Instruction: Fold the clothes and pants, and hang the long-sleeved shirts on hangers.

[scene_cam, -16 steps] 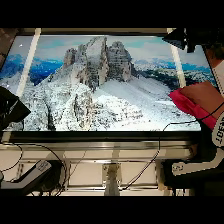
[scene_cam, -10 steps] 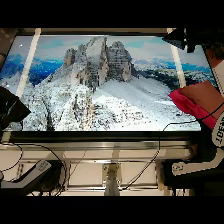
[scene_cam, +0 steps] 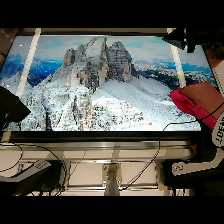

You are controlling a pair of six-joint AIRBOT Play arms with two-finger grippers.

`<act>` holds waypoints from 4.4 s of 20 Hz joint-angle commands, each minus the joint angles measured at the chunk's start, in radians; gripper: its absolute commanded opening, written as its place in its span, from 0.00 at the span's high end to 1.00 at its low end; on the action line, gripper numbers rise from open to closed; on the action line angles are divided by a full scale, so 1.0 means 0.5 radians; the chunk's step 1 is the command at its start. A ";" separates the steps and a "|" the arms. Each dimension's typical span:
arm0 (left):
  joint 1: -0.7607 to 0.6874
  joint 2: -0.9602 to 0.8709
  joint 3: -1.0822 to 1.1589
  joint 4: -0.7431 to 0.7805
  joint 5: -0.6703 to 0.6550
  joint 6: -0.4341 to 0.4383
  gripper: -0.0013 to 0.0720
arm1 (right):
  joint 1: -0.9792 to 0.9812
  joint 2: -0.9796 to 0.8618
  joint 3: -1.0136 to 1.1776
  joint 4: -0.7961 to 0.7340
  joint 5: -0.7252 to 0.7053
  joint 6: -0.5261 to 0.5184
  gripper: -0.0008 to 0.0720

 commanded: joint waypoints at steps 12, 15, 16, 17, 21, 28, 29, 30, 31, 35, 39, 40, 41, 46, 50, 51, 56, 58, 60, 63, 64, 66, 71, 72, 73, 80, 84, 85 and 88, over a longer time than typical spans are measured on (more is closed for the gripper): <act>0.166 -0.383 0.000 0.010 0.264 -0.064 0.32 | 0.002 0.001 0.002 -0.002 0.001 0.001 0.97; 0.165 -0.489 0.000 -0.264 0.298 -0.018 0.32 | 0.002 0.001 0.002 -0.002 0.001 0.001 0.97; 0.165 -0.520 0.000 -0.394 0.300 0.050 0.32 | 0.002 0.001 0.002 -0.002 0.001 0.001 0.97; 0.165 -0.546 0.000 -0.516 0.300 0.095 0.37 | 0.002 0.001 0.002 -0.002 0.001 0.001 0.97; 0.165 -0.582 0.002 -0.697 0.368 0.173 0.62 | 0.002 0.001 0.002 -0.002 0.001 0.001 0.97; 0.092 -0.581 0.002 -0.898 0.172 0.382 0.96 | 0.002 0.001 0.002 -0.002 0.001 0.001 0.97; 0.039 -0.581 0.002 -0.949 0.109 0.383 0.96 | 0.002 0.001 0.002 -0.003 -0.001 0.001 0.97; -0.035 -0.579 0.002 -1.010 0.040 0.383 0.96 | 0.002 0.001 0.002 -0.005 0.000 0.001 0.97; -0.121 -0.577 0.002 -1.088 -0.022 0.388 0.96 | 0.002 0.001 0.002 -0.005 0.000 0.001 0.97; -0.618 -0.511 0.002 -1.465 -0.166 0.465 0.96 | 0.002 0.001 0.002 -0.005 -0.002 0.001 0.97; -1.225 -0.410 0.005 -1.637 -0.134 0.464 0.96 | 0.002 0.001 0.002 -0.004 -0.064 0.001 0.97; -1.378 -0.387 0.006 -1.663 -0.111 0.464 0.96 | 0.002 0.001 0.002 -0.003 -0.079 0.001 0.97; -1.516 -0.365 0.006 -1.680 -0.092 0.463 0.96 | 0.002 0.001 0.002 -0.009 -0.109 0.001 0.97; -2.261 -0.317 0.007 -1.757 0.048 0.448 0.96 | 0.002 0.001 0.002 -0.011 -0.194 -0.001 0.97; -2.837 -0.319 0.007 -1.835 0.385 0.458 0.96 | 0.002 0.001 0.002 -0.040 -0.190 -0.001 0.97; -2.959 -0.320 0.007 -1.835 0.484 0.458 0.96 | 0.002 0.001 0.002 -0.066 -0.187 -0.001 0.97; -3.281 -0.322 0.007 -1.836 0.643 0.457 0.95 | 0.002 0.001 0.000 -0.158 -0.188 -0.001 0.97; -3.323 -0.320 0.007 -1.836 0.600 0.457 0.72 | 0.002 0.001 0.000 -0.175 -0.192 -0.001 0.93; -3.325 -0.315 0.007 -1.835 0.498 0.457 0.50 | 0.001 0.001 0.000 -0.213 -0.192 -0.001 0.93; -3.321 -0.276 0.006 -1.834 0.434 0.529 0.53 | -0.001 0.001 0.000 -0.373 -0.191 -0.017 0.94; -3.313 -0.248 0.006 -1.834 0.439 0.550 0.61 | -0.001 0.001 0.000 -0.431 -0.188 -0.028 0.94; -3.245 -0.189 0.006 -1.834 0.468 0.652 0.86 | 0.000 -0.005 -0.008 -0.488 -0.168 -0.149 0.97; -2.763 -0.034 0.006 -1.794 0.629 0.684 0.96 | 0.006 -0.181 -0.150 -0.301 0.085 -0.282 0.97; -2.644 -0.008 0.006 -1.707 0.629 0.637 0.96 | 0.006 -0.240 -0.162 -0.253 0.145 -0.282 0.97; -2.520 0.014 0.006 -1.550 0.629 0.533 0.96 | 0.008 -0.307 -0.162 -0.214 0.226 -0.294 0.98; -2.002 0.030 0.006 -0.823 0.367 0.183 0.95 | 0.377 -0.668 -0.162 -0.134 0.394 -0.348 0.97; -1.884 0.031 0.006 -0.838 0.311 0.183 0.95 | 0.720 -0.842 -0.161 -0.416 -0.035 -0.439 0.61; -1.866 0.031 0.006 -0.838 0.311 0.184 0.95 | 0.780 -0.896 -0.161 -0.423 -0.097 -0.436 0.61; -1.830 0.031 0.006 -0.838 0.298 0.183 0.95 | 0.873 -1.086 -0.161 -0.282 -0.064 -0.430 0.61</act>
